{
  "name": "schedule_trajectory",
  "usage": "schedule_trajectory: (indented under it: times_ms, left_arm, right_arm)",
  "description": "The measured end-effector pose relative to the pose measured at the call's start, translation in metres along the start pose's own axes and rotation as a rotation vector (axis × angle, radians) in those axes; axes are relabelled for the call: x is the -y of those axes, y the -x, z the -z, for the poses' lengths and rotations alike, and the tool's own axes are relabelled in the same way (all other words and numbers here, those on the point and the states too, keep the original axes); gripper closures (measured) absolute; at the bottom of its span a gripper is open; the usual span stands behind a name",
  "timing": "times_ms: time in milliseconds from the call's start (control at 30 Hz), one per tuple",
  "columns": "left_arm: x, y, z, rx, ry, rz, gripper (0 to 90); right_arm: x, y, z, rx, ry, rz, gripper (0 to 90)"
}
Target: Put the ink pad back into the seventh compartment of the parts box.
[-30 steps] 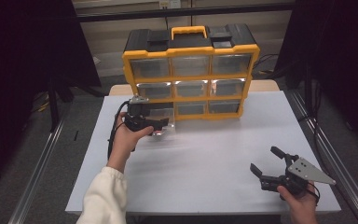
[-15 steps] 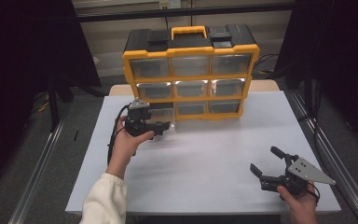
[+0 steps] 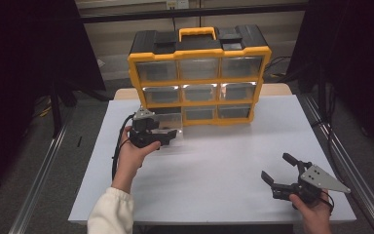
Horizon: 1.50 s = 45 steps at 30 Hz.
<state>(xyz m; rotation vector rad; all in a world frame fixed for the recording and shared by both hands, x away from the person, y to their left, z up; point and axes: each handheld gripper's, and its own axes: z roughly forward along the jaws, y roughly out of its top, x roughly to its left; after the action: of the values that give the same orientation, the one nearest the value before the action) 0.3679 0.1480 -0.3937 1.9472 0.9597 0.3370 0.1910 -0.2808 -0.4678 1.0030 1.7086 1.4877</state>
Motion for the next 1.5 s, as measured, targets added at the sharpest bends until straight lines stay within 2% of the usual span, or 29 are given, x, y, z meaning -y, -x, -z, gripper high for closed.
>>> schedule_trajectory:
  times_ms: [233,333,600,800,1167,1267,1500]
  left_arm:
    - [0.004,0.002,0.000,-0.016,-0.009,-0.008,23.3]
    - [0.006,0.002,0.000,-0.005,0.000,-0.004,26.5]
    - [0.008,0.005,0.002,-0.014,0.003,-0.010,34.4]
    - [0.011,0.004,0.002,-0.015,-0.002,-0.004,47.1]
    - [0.012,0.007,0.004,-0.032,-0.010,0.003,63.2]
    - [0.013,0.009,0.003,-0.052,-0.021,-0.001,68.8]
    - [0.014,0.008,0.003,-0.051,-0.027,0.006,83.2]
  right_arm:
    - [0.000,0.000,0.000,0.001,-0.001,0.001,4.8]
    - [0.000,0.000,0.000,0.001,0.001,0.003,4.8]
    - [0.000,0.000,0.000,0.001,-0.001,-0.003,4.8]
    - [0.000,0.000,0.000,0.001,0.002,0.002,4.7]
    - [0.000,0.000,-0.001,0.000,-0.001,0.003,4.7]
    - [0.000,0.000,0.000,0.001,0.000,0.002,4.8]
    - [-0.001,0.000,0.000,0.000,0.000,-0.001,4.8]
